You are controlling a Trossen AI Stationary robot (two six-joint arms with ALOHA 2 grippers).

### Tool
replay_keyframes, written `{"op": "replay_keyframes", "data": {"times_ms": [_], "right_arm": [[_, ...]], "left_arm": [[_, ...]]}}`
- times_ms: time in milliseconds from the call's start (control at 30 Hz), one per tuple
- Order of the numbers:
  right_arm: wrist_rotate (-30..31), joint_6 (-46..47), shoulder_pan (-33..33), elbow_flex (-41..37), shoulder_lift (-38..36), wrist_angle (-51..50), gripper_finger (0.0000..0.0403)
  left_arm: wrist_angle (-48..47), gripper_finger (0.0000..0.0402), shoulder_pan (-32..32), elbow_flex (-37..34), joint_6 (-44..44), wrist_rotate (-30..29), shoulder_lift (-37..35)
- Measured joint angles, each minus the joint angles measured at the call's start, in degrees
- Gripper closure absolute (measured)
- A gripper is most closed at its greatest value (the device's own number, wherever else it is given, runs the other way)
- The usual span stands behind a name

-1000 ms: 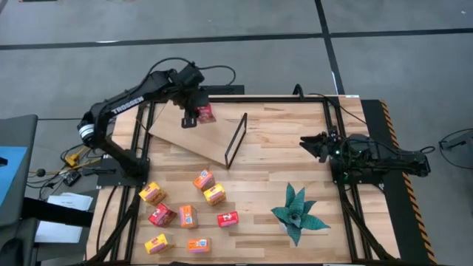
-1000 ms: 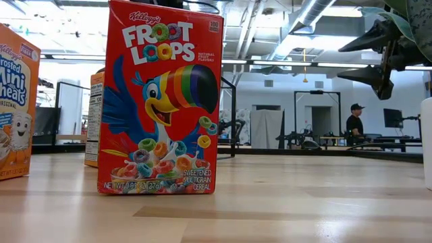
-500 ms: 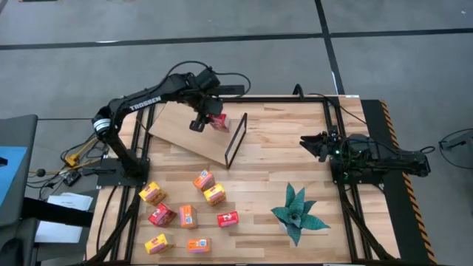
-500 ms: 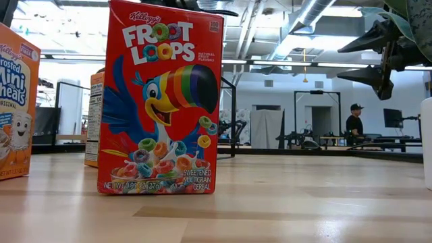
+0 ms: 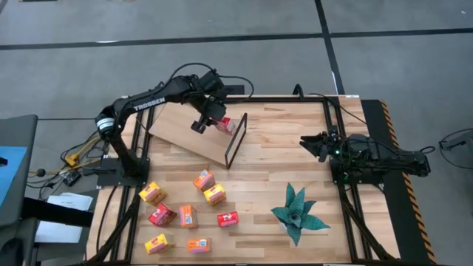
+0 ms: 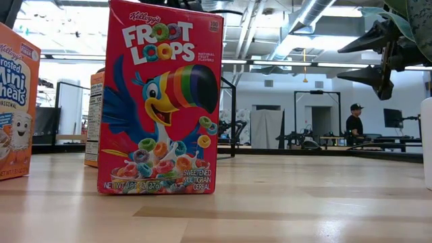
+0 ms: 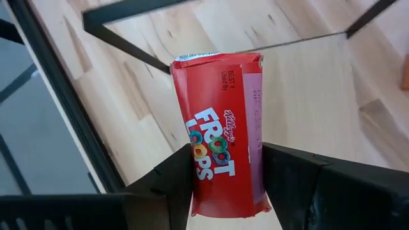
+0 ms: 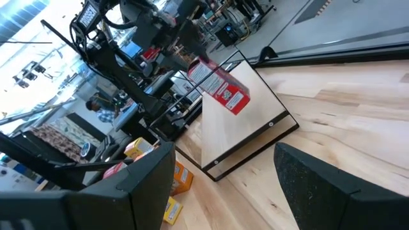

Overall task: Stack cereal on shelf
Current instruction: Put the top red cereal box on the shelf

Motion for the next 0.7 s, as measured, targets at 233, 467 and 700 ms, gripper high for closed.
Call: {"op": "replay_keyframes", "data": {"times_ms": [233,467,700], "right_arm": [[-0.04,1.32,-0.02,0.00,-0.02,-0.08,0.0111],[-0.04,1.36,-0.02,0.00,-0.02,-0.17,0.0111],[-0.05,1.37,-0.02,0.00,-0.02,-0.17,0.0111]], "left_arm": [[1.20,0.0248,-0.39,-0.06,-0.87,-0.41,1.73],[1.65,0.0248,-0.44,-0.21,-1.39,0.42,1.73],[1.98,0.0248,-0.17,-1.08,-0.63,-0.70,1.73]]}}
